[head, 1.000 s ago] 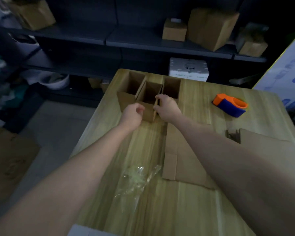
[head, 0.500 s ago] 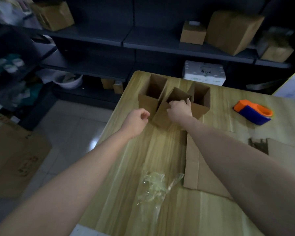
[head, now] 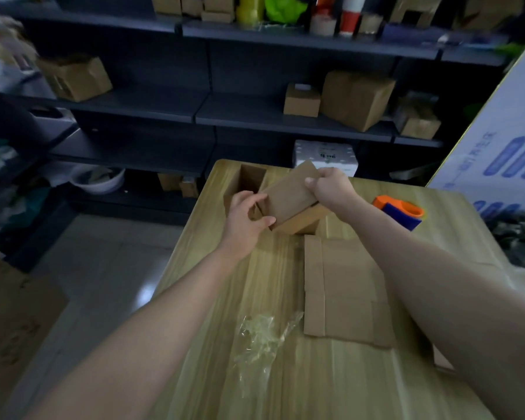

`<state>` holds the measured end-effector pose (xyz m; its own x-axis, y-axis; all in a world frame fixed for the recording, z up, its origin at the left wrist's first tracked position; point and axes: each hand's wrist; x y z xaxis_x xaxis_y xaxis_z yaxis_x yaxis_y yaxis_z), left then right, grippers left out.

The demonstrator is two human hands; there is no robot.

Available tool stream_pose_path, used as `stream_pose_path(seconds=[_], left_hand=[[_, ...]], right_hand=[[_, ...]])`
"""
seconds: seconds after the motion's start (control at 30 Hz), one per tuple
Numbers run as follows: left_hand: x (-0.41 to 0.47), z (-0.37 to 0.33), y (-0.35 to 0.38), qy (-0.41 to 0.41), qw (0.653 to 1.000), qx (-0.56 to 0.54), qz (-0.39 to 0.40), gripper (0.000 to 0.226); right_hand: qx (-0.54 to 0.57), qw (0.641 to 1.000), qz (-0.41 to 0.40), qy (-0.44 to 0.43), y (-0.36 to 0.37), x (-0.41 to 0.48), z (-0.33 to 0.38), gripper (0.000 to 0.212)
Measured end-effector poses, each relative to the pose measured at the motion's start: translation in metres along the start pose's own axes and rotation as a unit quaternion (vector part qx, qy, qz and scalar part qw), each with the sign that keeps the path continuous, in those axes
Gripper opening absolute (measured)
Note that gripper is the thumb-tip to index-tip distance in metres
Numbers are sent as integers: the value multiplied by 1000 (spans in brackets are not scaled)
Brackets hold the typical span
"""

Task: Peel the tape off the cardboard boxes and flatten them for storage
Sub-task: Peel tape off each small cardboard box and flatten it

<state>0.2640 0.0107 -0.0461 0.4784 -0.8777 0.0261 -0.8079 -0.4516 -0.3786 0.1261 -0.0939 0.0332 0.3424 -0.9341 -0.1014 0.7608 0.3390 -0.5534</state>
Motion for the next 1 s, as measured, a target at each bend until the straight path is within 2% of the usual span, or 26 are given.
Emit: stream_pose_path(seconds=[0.1,0.27,0.43,0.63,0.8,1.0], left_hand=[[-11,-15,4,25,998,42,-27,39],[-31,-39,20,63,989,129,-42,43],[-56,-55,39,47,996,77,-4,49],[-76,-68,58,20,996,85,-32,18],[-85,-73,71,-11,995,89,-43,16],[-83,-78,74,11,990,128,-52,15]], right_hand=[[-1,1000,2,-1,-10,-15,2,43],[-24,999,43,-4,-21,-42,-3,43],[-41,996,72,-14,-34,-62,-12,21],[-74,993,74,-45,-45,-78,-21,36],[-85,992,76,-58,-47,-87,-25,37],[-77,994,58,-50,-44,-88,-25,32]])
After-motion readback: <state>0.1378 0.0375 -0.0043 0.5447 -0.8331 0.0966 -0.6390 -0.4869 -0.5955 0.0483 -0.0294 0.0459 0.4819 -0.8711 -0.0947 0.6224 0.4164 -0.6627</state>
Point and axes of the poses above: each hand's wrist, its own x-axis towards the middle knuckle, its own y-axis out of the palm, z = x × y, and after that the axes turned 3 degrees about -y, right-handed
